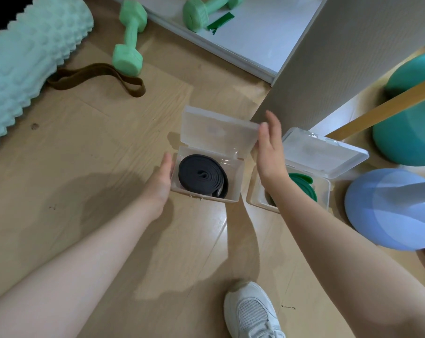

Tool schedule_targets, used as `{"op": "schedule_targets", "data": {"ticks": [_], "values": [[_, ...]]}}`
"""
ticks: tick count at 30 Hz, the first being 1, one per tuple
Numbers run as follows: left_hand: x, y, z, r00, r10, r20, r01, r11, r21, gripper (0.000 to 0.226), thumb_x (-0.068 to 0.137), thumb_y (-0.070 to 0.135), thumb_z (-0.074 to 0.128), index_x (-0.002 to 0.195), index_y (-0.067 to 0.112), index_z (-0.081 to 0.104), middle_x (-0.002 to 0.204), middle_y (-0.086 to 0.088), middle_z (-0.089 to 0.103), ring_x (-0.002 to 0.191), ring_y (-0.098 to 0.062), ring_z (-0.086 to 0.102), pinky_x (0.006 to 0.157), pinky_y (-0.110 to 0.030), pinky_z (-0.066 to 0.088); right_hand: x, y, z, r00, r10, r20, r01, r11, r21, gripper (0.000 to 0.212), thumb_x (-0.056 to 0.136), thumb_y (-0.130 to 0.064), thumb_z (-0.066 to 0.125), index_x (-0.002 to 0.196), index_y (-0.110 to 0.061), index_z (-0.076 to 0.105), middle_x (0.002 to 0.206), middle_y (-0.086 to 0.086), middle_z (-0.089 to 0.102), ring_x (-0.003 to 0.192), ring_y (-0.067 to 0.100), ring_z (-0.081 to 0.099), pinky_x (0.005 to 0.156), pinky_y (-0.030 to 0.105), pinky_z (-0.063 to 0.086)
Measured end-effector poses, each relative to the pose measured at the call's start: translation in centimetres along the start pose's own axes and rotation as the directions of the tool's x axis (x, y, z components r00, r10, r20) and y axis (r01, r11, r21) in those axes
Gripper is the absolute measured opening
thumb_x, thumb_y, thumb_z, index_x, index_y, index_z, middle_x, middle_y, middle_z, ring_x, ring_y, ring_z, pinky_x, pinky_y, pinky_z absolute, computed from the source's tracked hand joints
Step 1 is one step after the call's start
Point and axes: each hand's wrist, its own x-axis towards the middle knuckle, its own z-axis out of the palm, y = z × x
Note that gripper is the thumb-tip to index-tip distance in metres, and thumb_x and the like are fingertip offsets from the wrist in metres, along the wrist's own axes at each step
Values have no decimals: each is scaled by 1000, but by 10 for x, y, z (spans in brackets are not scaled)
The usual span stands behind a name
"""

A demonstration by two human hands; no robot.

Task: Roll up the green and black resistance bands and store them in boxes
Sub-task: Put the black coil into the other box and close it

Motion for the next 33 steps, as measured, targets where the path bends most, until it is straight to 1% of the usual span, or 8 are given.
{"op": "schedule_targets", "data": {"ticks": [4, 7, 10, 13, 23, 27, 30, 33], "values": [[-5, 2, 2, 998, -54, -18, 50, 983, -179, 68, 93, 59, 7, 126, 19, 50, 129, -2, 53, 128, -18, 43, 113, -33, 22, -38, 13, -5, 989, 39, 144, 3, 960, -280, 37, 97, -34, 43, 81, -11, 66, 97, 0, 60, 93, 12, 54, 84, 30, 39], [-7, 0, 7, 975, -169, -141, 150, 979, -134, 64, 91, 63, 25, 130, 17, 48, 140, -8, 46, 130, -33, 40, 106, -40, 32, -65, 44, 9, 990, 45, 131, 18, 898, -440, 21, 84, -18, 66, 102, -8, 61, 129, 10, 45, 121, 24, 42, 93, 21, 28], [-10, -8, 9, 969, -166, -181, 139, 979, -151, 43, 95, 39, 45, 135, 22, 42, 137, -2, 44, 111, -33, 53, 90, -37, 45, -77, 55, 23, 932, 361, -7, -357, 919, -168, 62, 82, -20, 68, 133, -11, 34, 141, 8, 29, 124, 23, 40, 104, 30, 32], [-11, -14, 13, 974, -138, -179, 76, 946, -315, 39, 97, 18, 45, 136, 20, 42, 137, -3, 45, 97, -30, 57, 83, -31, 47, -78, 60, 34, 801, 598, 30, -596, 790, 146, 40, 84, -24, 60, 119, -18, 41, 117, 3, 54, 108, 24, 56, 100, 45, 45], [-9, -10, 26, 954, -218, -203, 70, 827, -557, 46, 95, 1, 41, 136, 20, 43, 136, -7, 47, 105, -24, 55, 90, -30, 49, -58, 33, 55, 625, 776, 82, -639, 449, 625, 28, 89, -13, 59, 113, -12, 45, 104, 8, 59, 69, 20, 62, 74, 27, 56], [-4, -13, 18, 960, 66, -272, -28, 990, 140, 66, 86, 13, 55, 144, 20, 25, 138, 1, 41, 120, -23, 47, 96, -31, 40, -57, 27, 67, 576, 775, 260, -751, 376, 543, 8, 95, -17, 49, 95, -9, 50, 79, 9, 54, 65, 20, 55, 86, 39, 49], [6, -6, 3, 912, 410, -26, -250, 603, 758, 98, 72, 27, 67, 148, 22, 4, 157, -6, -1, 144, -23, 6, 115, -34, 14, -55, 29, 70, 585, 749, 311, -779, 412, 473, 11, 99, -15, 39, 106, -10, 47, 80, 8, 56, 66, 18, 59, 70, 34, 50], [17, 3, 0, 897, 378, 228, -332, 238, 913, 106, 73, 34, 71, 148, 22, -4, 156, -1, -16, 144, -20, -11, 116, -33, 5, -50, 32, 66, 588, 745, 315, -783, 428, 451, 15, 100, -11, 34, 111, -10, 45, 80, 7, 58, 56, 14, 63, 58, 29, 50]]}}
